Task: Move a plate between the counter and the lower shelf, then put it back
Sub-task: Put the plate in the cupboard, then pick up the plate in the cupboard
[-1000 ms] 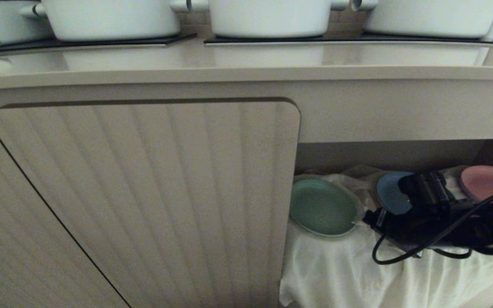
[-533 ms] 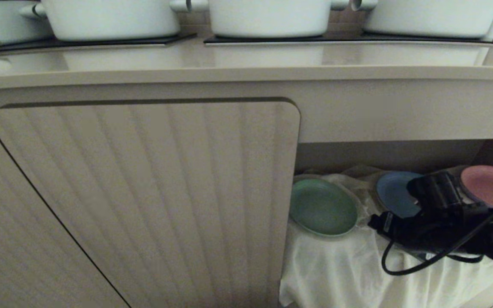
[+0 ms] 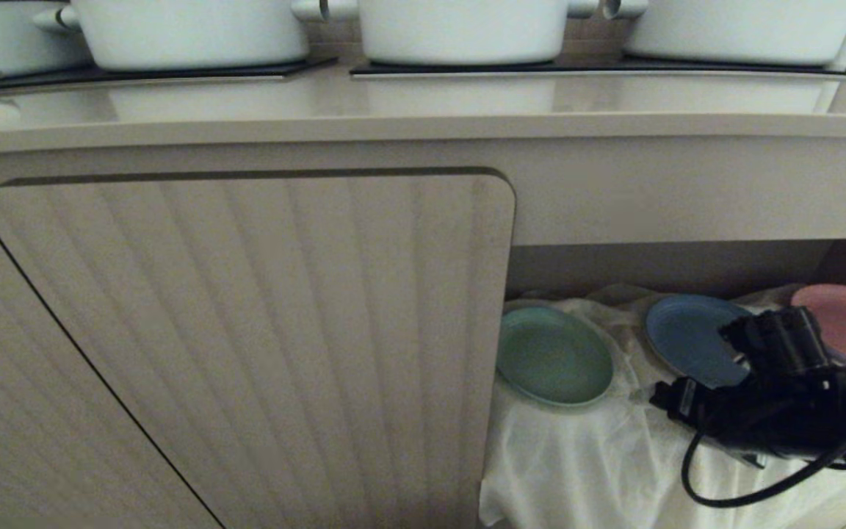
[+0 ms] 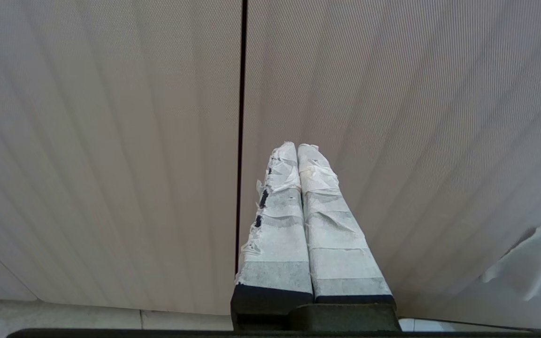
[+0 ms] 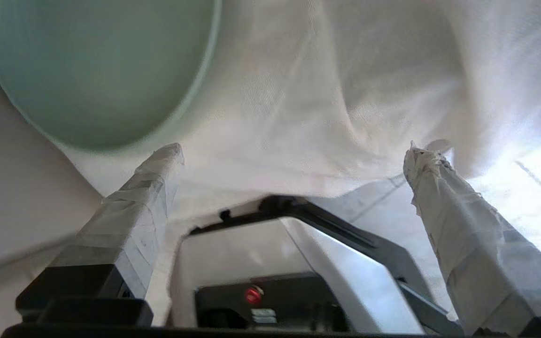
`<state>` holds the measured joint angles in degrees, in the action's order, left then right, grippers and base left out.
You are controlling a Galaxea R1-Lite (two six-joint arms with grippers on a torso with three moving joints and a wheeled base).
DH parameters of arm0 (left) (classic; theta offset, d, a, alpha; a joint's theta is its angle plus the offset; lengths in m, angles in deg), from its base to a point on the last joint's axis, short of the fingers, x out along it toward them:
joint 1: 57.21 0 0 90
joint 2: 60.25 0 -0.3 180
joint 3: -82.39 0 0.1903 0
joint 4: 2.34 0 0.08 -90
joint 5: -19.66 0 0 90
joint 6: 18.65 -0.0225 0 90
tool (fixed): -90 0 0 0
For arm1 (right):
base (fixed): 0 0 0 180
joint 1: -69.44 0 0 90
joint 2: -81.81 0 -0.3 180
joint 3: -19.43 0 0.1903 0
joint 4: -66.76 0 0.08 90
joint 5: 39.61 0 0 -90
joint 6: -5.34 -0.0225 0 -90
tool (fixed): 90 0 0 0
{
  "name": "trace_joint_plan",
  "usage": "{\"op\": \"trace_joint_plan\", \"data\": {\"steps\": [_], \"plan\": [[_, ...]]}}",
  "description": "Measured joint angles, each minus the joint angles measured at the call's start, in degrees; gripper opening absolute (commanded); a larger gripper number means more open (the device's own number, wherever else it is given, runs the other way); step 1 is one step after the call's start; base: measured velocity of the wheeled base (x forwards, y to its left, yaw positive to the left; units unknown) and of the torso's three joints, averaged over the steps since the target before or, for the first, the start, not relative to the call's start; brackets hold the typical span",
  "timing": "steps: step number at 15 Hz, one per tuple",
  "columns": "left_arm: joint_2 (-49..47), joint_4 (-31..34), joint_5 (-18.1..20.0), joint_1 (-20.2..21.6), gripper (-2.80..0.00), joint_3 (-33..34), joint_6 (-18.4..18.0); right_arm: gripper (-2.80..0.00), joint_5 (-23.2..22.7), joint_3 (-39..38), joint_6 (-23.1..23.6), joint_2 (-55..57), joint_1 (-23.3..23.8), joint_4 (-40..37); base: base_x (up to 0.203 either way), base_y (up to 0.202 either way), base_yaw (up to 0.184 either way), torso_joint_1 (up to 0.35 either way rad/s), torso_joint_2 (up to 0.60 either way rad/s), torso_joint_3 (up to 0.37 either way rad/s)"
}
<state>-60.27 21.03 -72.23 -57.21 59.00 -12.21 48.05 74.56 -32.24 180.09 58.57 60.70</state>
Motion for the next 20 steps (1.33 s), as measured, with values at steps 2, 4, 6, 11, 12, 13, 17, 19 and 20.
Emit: {"op": "trace_joint_plan", "data": {"steps": [2, 4, 6, 11, 12, 13, 17, 19, 20], "plan": [[0.0, 0.0, 0.0, 0.0, -2.80, 0.0, 0.0, 0.00, 0.0, -1.5, 1.2, -1.6, 0.0, 0.0, 0.000, 0.000, 0.000, 0.000, 0.00, 0.000], [0.0, 0.0, 0.0, 0.0, -2.80, 0.0, 0.0, 0.00, 0.0, -2.5, 1.3, -3.2, 0.0, 0.0, 0.000, 0.000, 0.000, 0.000, 0.00, 0.000], [0.0, 0.0, 0.0, 0.0, -2.80, 0.0, 0.0, 0.00, 0.0, -3.3, 1.4, -4.8, 0.0, -0.2, 0.000, 0.000, 0.000, 0.000, 0.00, 0.000], [0.0, 0.0, 0.0, 0.0, -2.80, 0.0, 0.0, 0.00, 0.0, -6.1, 1.5, -9.0, -0.1, -1.4, 0.000, 0.000, 0.000, 0.000, 0.00, 0.000], [0.0, 0.0, 0.0, 0.0, -2.80, 0.0, 0.0, 0.00, 0.1, -6.9, 1.5, -10.0, -0.1, -1.5, 0.000, 0.000, 0.000, 0.000, 0.00, 0.000], [0.0, 0.0, 0.0, 0.0, -2.80, 0.0, 0.0, -2.80, 0.1, -7.8, 1.8, -10.9, -0.1, -1.6, 0.000, 0.000, 0.000, 0.000, 0.00, 0.000], [0.0, 0.0, 0.0, 0.0, -2.80, 0.0, 0.0, -2.80, 0.0, -10.7, 4.2, -15.0, -0.1, -2.3, 0.000, 0.000, 0.000, 0.000, 0.00, 0.000], [0.0, 0.0, 0.0, 0.0, -2.80, 0.0, 0.0, -2.80, 0.0, -11.0, 4.2, -17.1, 0.0, -3.9, 0.000, 0.000, 0.000, 0.000, 0.00, 0.000], [0.0, 0.0, 0.0, 0.0, -2.80, 0.0, 0.0, -2.80, 0.0, -11.2, 4.2, -18.2, 0.0, -4.7, 0.000, 0.000, 0.000, 0.000, 0.00, 0.000]]}}
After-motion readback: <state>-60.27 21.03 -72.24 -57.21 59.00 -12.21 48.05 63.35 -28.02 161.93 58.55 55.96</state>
